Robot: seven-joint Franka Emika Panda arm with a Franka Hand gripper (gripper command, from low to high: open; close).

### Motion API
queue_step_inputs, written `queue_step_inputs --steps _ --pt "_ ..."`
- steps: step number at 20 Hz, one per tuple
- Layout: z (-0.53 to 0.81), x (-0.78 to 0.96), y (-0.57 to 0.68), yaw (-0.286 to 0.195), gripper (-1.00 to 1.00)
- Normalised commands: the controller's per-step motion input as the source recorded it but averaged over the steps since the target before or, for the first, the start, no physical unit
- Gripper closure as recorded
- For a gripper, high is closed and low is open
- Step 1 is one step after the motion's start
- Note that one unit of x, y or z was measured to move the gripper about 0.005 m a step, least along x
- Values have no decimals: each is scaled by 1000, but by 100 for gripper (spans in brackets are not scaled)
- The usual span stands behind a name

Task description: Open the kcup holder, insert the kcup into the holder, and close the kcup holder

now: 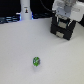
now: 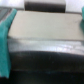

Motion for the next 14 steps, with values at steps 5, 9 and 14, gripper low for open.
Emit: queue_step_inputs --steps 5,9,14 --pt "226 941 -319 -87 100" --pt "161 947 -332 -84 100" --pt "241 950 -303 -80 100"
